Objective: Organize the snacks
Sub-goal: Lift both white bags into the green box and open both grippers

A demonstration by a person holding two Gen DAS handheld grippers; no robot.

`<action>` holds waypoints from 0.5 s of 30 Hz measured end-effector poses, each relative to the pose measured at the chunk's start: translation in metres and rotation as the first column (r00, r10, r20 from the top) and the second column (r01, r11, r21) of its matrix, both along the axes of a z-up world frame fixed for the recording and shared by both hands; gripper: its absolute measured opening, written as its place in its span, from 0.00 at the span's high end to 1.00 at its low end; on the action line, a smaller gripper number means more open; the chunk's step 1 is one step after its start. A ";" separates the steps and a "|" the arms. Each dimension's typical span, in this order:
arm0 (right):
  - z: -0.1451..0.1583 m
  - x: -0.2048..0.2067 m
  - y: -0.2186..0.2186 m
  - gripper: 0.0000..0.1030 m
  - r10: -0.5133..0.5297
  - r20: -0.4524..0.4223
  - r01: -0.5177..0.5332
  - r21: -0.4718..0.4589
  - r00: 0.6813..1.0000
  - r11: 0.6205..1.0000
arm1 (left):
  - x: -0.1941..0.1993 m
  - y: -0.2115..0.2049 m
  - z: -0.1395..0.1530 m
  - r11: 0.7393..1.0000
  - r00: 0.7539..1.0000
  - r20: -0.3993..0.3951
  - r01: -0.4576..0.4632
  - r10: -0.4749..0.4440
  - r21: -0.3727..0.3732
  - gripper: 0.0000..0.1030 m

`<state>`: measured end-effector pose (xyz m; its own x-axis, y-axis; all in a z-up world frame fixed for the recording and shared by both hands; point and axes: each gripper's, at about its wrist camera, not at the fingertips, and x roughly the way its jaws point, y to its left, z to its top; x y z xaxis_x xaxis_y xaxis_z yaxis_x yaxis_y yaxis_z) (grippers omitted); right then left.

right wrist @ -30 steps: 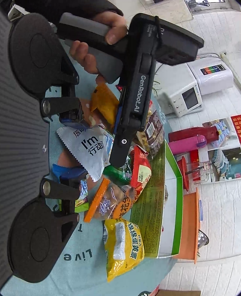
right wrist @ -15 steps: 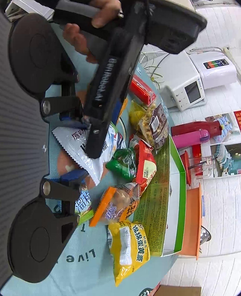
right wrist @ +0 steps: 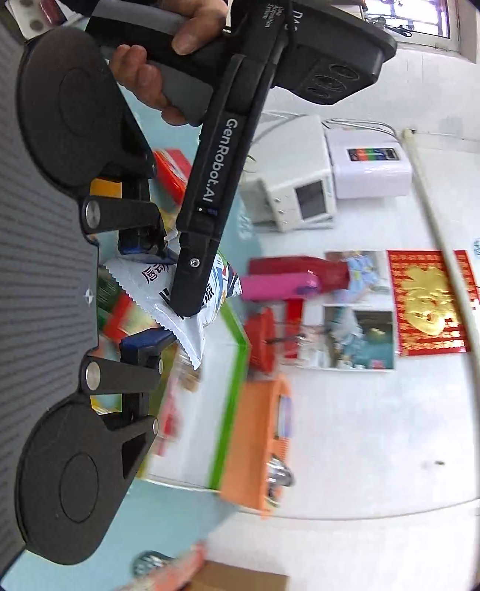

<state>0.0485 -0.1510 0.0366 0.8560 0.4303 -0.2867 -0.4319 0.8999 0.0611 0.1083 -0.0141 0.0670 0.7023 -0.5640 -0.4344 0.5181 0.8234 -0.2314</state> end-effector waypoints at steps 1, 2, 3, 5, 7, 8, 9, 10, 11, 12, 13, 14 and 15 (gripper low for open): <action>0.003 0.009 -0.003 0.37 -0.007 0.014 0.007 -0.004 1.000 1.000 | 0.010 -0.004 0.002 1.000 1.000 0.008 -0.002 0.002 0.001 0.15; 0.005 0.020 -0.007 0.37 -0.016 0.024 0.017 -0.005 1.000 1.000 | 0.020 -0.008 0.003 1.000 1.000 0.014 -0.003 0.003 0.003 0.15; 0.006 0.031 -0.010 0.37 -0.023 0.029 0.023 -0.007 0.999 1.000 | 0.031 -0.012 0.003 1.000 1.000 0.016 -0.004 0.004 0.006 0.15; 0.007 0.054 -0.017 0.37 -0.034 0.025 0.034 -0.011 0.999 0.999 | 0.052 -0.017 0.000 1.000 1.000 0.012 -0.003 0.003 0.010 0.15; 0.005 0.073 -0.024 0.37 -0.045 0.010 0.045 -0.008 0.999 0.999 | 0.071 -0.021 -0.006 1.000 1.000 -0.003 0.000 0.000 0.005 0.15; 0.004 0.080 -0.026 0.37 -0.053 0.003 0.053 -0.010 0.999 0.999 | 0.082 -0.021 -0.009 1.000 1.000 -0.014 0.004 -0.004 0.002 0.15; 0.002 0.088 -0.028 0.37 -0.061 -0.003 0.061 -0.015 0.998 0.998 | 0.092 -0.022 -0.013 1.000 1.000 -0.028 0.007 -0.007 -0.002 0.15; -0.001 0.095 -0.028 0.37 -0.070 -0.012 0.070 -0.019 0.997 0.997 | 0.100 -0.024 -0.016 1.000 0.999 -0.041 0.010 -0.010 -0.003 0.15; -0.004 0.101 -0.029 0.37 -0.078 -0.023 0.078 -0.022 0.997 0.997 | 0.109 -0.025 -0.020 1.000 0.998 -0.056 0.013 -0.013 -0.002 0.15; -0.007 0.107 -0.030 0.37 -0.085 -0.035 0.084 -0.023 0.996 0.996 | 0.116 -0.027 -0.023 1.000 0.998 -0.068 0.015 -0.015 0.001 0.15; -0.010 0.113 -0.031 0.37 -0.089 -0.048 0.088 -0.022 0.995 0.996 | 0.121 -0.028 -0.026 1.000 0.997 -0.075 0.016 -0.015 0.007 0.15; -0.013 0.118 -0.033 0.37 -0.091 -0.059 0.090 -0.020 0.994 0.996 | 0.128 -0.030 -0.028 1.000 0.997 -0.081 0.018 -0.016 0.013 0.15; -0.015 0.123 -0.034 0.37 -0.094 -0.068 0.093 -0.017 0.993 0.996 | 0.132 -0.031 -0.030 1.000 0.996 -0.084 0.018 -0.017 0.019 0.15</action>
